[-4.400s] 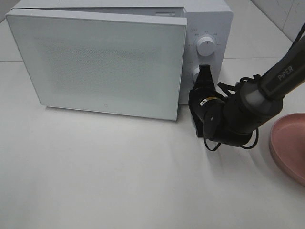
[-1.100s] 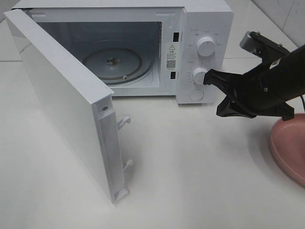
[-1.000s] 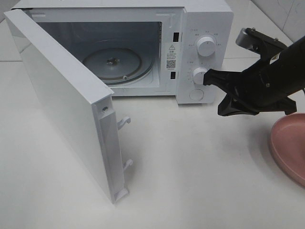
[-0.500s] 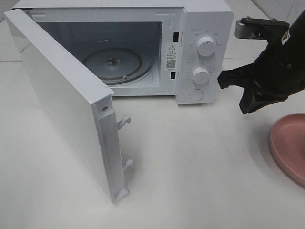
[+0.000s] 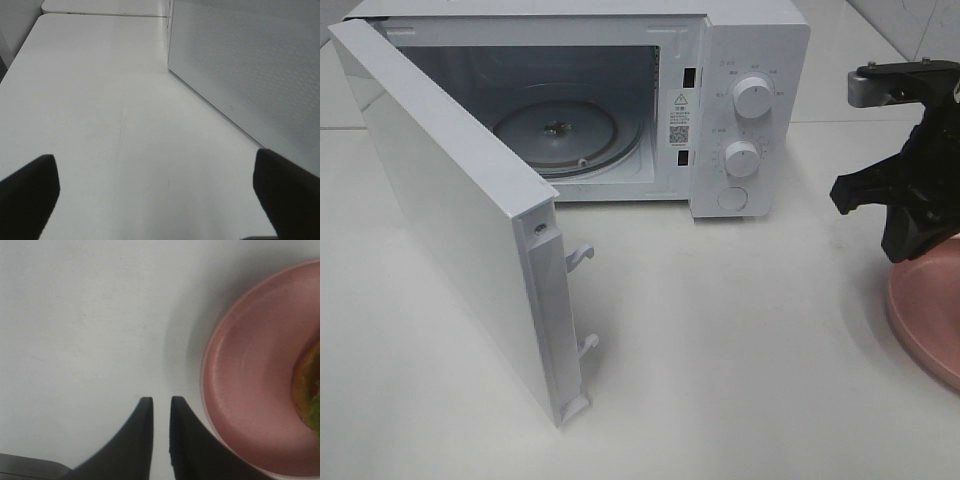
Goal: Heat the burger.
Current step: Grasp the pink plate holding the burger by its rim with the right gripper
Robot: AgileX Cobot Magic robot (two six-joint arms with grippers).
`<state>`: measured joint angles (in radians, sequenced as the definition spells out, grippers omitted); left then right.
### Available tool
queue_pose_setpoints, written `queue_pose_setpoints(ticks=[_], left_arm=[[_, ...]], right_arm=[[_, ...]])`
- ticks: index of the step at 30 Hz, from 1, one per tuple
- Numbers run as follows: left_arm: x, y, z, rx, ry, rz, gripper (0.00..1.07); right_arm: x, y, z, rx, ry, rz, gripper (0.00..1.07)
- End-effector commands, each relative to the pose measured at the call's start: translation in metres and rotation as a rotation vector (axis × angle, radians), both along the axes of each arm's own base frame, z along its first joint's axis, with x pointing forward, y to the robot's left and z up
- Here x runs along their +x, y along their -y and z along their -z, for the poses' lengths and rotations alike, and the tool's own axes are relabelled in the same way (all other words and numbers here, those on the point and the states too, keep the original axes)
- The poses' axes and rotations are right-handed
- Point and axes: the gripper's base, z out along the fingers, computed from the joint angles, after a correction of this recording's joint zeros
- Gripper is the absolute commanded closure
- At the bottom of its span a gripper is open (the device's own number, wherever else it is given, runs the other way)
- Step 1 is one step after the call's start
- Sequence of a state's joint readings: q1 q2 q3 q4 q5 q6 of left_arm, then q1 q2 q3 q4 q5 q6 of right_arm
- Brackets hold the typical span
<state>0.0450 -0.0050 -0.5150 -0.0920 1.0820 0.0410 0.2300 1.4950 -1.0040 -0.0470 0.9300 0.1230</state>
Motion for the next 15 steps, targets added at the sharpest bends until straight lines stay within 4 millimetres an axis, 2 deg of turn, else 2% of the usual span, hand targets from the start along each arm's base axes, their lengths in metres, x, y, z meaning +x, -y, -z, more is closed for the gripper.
queue_pose_setpoints(ticks=[1, 2, 3, 4, 5, 6, 7, 8, 9, 10, 11, 12, 15], left_arm=[[-0.002, 0.000, -0.001, -0.005, 0.031, 0.002, 0.09], [-0.002, 0.000, -0.001, -0.005, 0.031, 0.002, 0.09], [-0.002, 0.000, -0.001, -0.005, 0.031, 0.002, 0.09], [-0.002, 0.000, -0.001, -0.005, 0.031, 0.002, 0.09], [-0.002, 0.000, -0.001, -0.005, 0.031, 0.002, 0.09], [-0.002, 0.000, -0.001, -0.005, 0.031, 0.002, 0.09], [-0.002, 0.000, -0.001, -0.005, 0.031, 0.002, 0.09], [-0.002, 0.000, -0.001, -0.005, 0.031, 0.002, 0.09], [-0.002, 0.000, -0.001, -0.005, 0.031, 0.002, 0.09], [-0.002, 0.000, -0.001, -0.005, 0.031, 0.002, 0.09], [-0.002, 0.000, -0.001, -0.005, 0.031, 0.002, 0.09], [-0.002, 0.000, -0.001, -0.005, 0.031, 0.002, 0.09], [-0.002, 0.000, -0.001, -0.005, 0.031, 0.002, 0.09]], right_arm=[[0.001, 0.010, -0.002, -0.037, -0.001, -0.006, 0.85], [0.002, 0.015, -0.002, -0.048, 0.004, 0.003, 0.77], [0.002, 0.015, -0.002, -0.048, 0.004, 0.003, 0.77], [0.003, 0.020, -0.002, -0.054, 0.012, 0.014, 0.65], [0.003, 0.020, -0.002, -0.054, 0.012, 0.014, 0.65], [0.004, 0.022, -0.002, -0.060, 0.016, 0.018, 0.57], [0.005, 0.026, -0.002, -0.070, 0.031, 0.020, 0.43], [0.005, 0.026, -0.002, -0.070, 0.031, 0.020, 0.43], [0.006, 0.028, -0.001, -0.081, 0.045, 0.021, 0.27], [0.007, 0.030, 0.000, -0.083, 0.054, 0.023, 0.22], [0.007, 0.030, 0.000, -0.083, 0.054, 0.023, 0.22], [0.007, 0.030, 0.002, -0.090, 0.064, 0.020, 0.12], [0.006, 0.030, 0.006, -0.086, 0.072, 0.031, 0.10]])
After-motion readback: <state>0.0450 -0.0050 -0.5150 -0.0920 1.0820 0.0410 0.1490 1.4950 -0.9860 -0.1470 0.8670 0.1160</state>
